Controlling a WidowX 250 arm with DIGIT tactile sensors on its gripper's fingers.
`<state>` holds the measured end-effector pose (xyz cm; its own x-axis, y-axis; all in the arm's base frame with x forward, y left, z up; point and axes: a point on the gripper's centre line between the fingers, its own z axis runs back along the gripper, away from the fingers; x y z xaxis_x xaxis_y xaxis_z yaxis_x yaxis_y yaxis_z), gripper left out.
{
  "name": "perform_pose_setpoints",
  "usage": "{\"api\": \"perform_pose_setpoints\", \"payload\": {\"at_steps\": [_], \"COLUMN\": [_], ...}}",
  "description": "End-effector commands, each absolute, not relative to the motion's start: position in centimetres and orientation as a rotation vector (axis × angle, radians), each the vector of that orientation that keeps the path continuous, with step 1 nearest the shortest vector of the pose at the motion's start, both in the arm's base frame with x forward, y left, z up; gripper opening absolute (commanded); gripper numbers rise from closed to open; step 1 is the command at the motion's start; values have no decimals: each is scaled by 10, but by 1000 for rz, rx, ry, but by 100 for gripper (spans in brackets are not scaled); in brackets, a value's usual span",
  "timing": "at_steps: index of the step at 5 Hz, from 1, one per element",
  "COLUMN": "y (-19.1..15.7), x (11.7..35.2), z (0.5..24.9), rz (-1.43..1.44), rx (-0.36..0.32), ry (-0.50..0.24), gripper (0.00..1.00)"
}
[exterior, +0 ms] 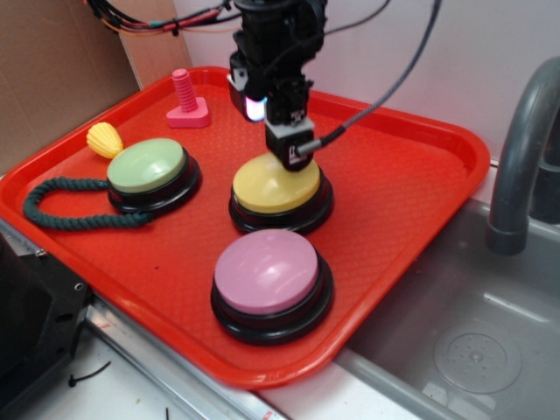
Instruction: Push the yellow button.
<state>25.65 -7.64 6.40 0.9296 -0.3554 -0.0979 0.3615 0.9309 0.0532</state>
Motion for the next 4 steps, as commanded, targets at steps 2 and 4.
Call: {"api": "perform_pose_setpoints", "payload": {"at_steps": [2, 4], "y": [-86, -96], "x": [248, 250], "z": [77, 55], "rz": [-410, -428], "rx": [43, 29], "ry": [113, 141], "gripper": [100, 100]}}
